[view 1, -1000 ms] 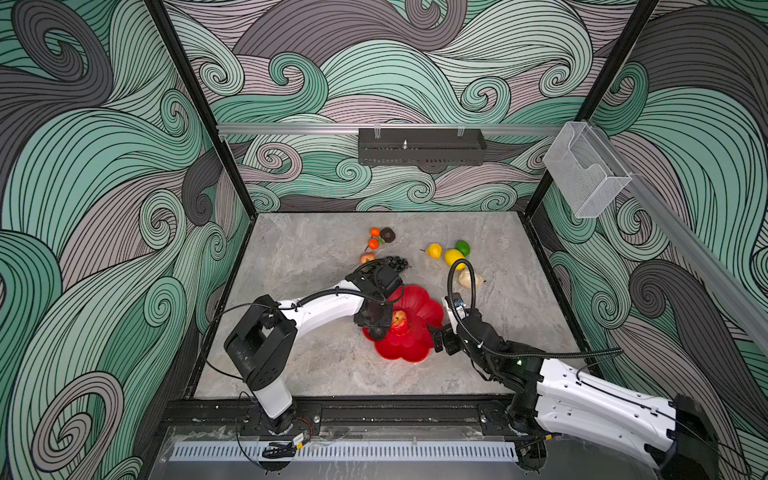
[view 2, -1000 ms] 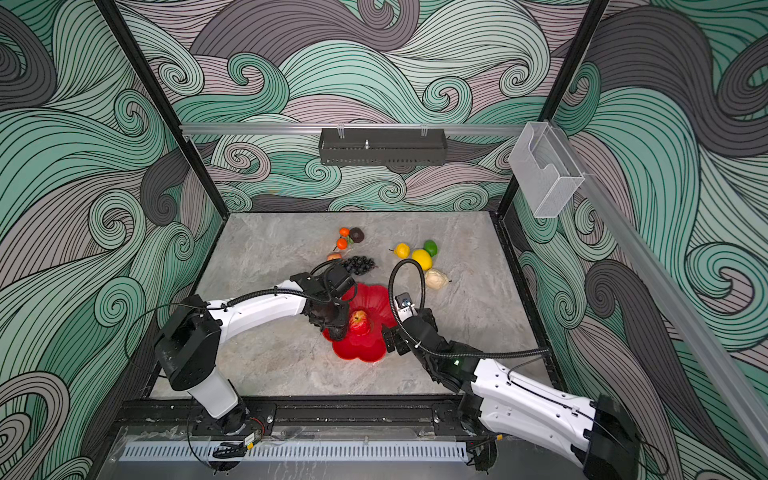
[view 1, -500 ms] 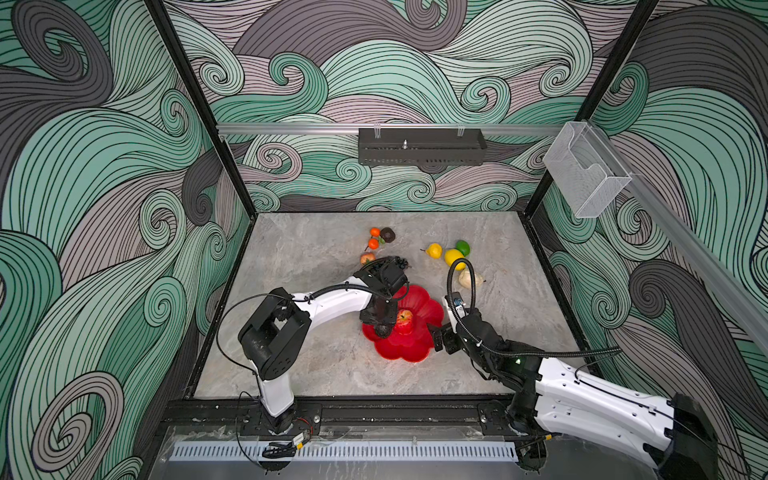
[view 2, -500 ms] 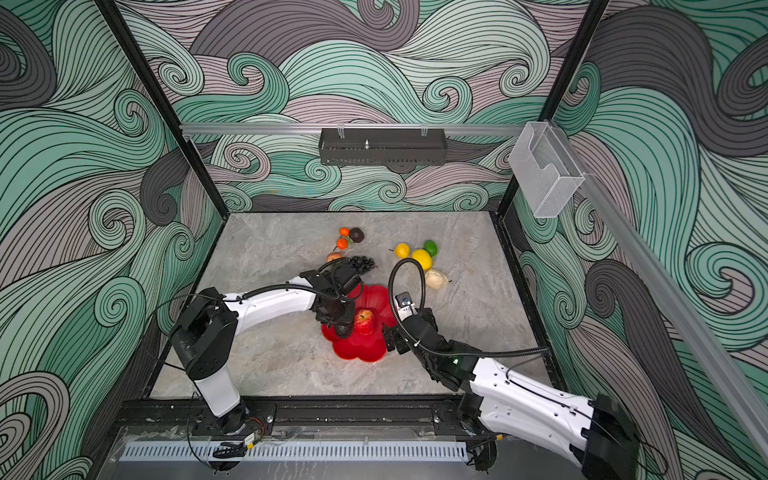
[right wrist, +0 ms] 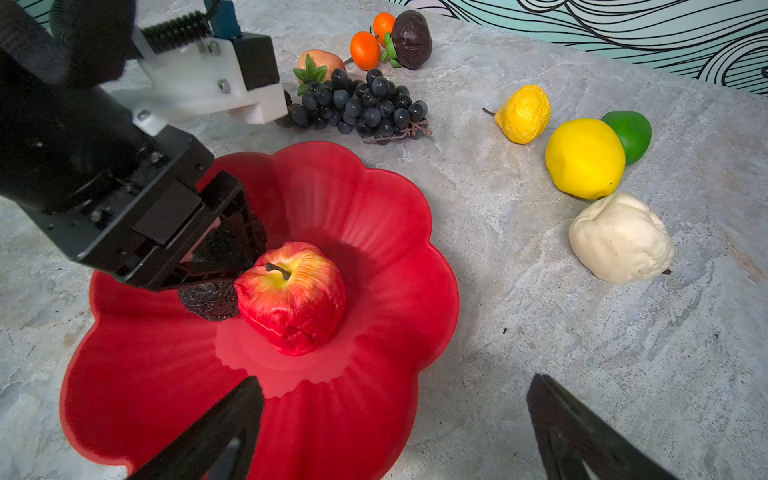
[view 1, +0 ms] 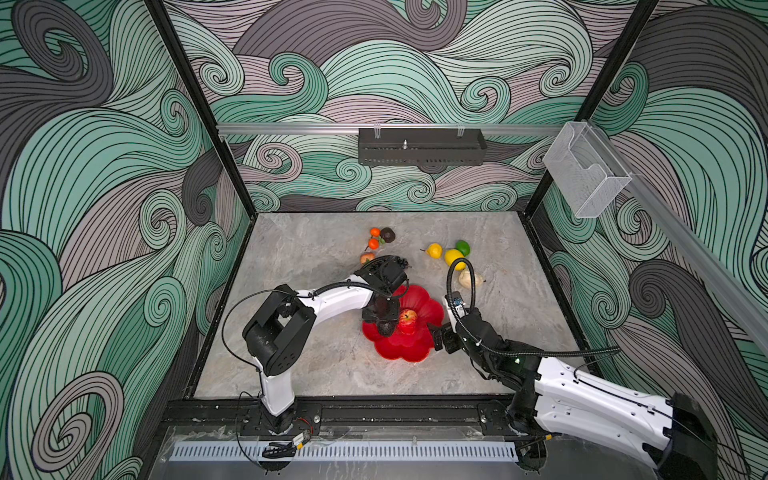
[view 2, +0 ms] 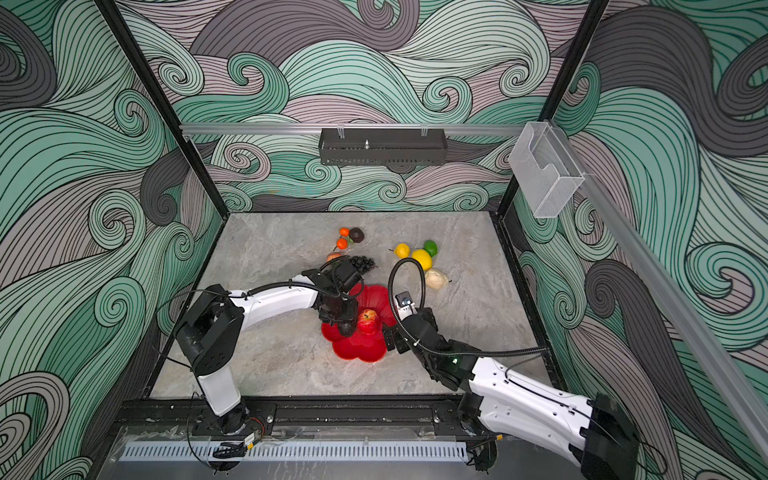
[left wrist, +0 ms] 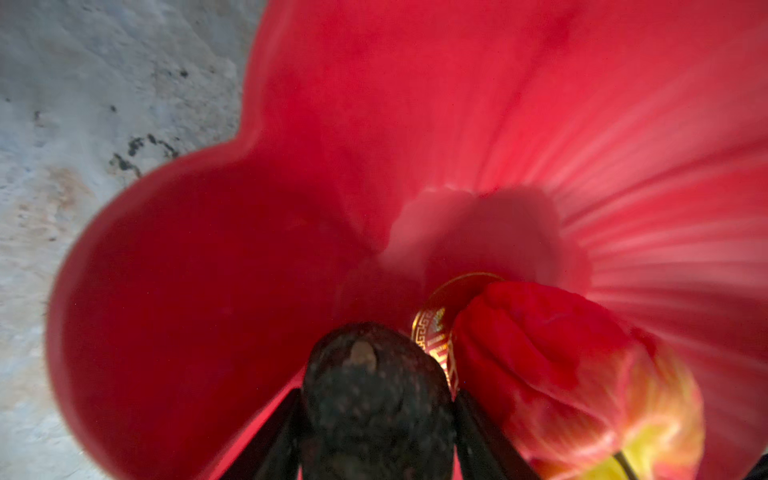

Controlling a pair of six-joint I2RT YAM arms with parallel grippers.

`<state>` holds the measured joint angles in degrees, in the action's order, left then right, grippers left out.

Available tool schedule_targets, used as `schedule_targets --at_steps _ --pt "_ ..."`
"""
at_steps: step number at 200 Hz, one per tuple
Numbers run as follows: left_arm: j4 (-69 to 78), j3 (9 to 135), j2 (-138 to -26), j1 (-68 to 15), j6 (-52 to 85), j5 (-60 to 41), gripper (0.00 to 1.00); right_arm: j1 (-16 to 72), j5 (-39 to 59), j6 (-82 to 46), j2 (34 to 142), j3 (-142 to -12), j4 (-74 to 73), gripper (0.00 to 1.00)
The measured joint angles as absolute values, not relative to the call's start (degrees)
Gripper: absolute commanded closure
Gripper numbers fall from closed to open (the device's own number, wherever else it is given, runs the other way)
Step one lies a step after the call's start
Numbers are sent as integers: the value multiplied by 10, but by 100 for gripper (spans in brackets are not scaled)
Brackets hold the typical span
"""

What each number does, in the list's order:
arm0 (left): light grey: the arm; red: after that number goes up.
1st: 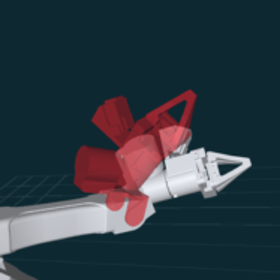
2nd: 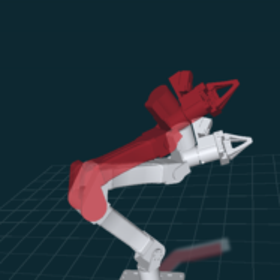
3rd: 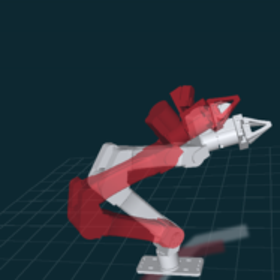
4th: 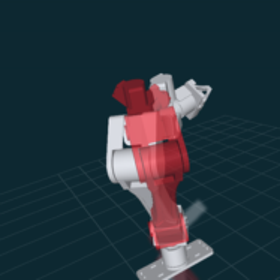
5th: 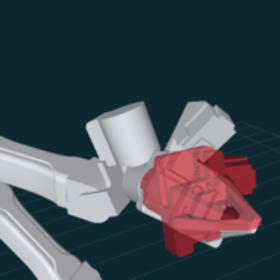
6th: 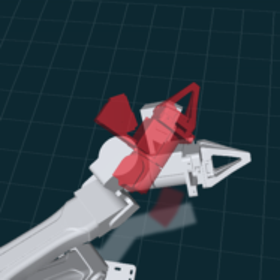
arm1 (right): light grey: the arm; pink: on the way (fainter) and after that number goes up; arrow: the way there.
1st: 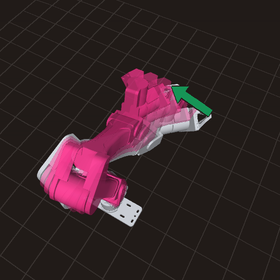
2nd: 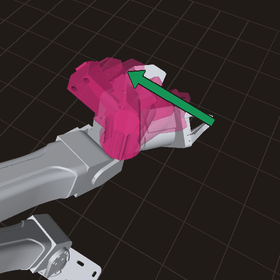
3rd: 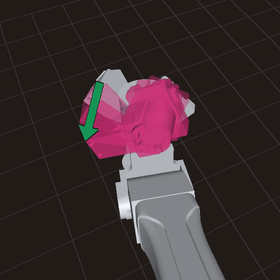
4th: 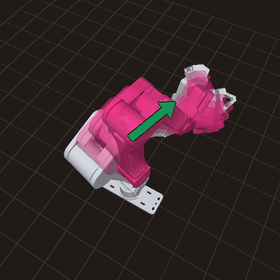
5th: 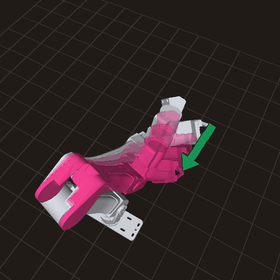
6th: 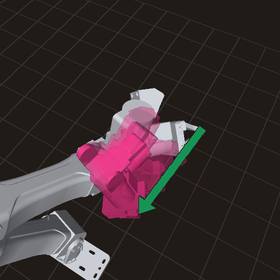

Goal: Place and organize the fake fruits in the fruit bowl
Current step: 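Lower the avocado into the bowl beside the apple with the left gripper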

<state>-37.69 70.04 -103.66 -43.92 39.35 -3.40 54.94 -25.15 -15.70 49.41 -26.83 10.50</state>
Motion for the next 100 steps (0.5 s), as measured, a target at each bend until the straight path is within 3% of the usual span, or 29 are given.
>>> schedule_targets --at_steps 100 --pt "-361 672 -1010 -436 408 -48 35 546 -264 -168 482 -262 104 0"
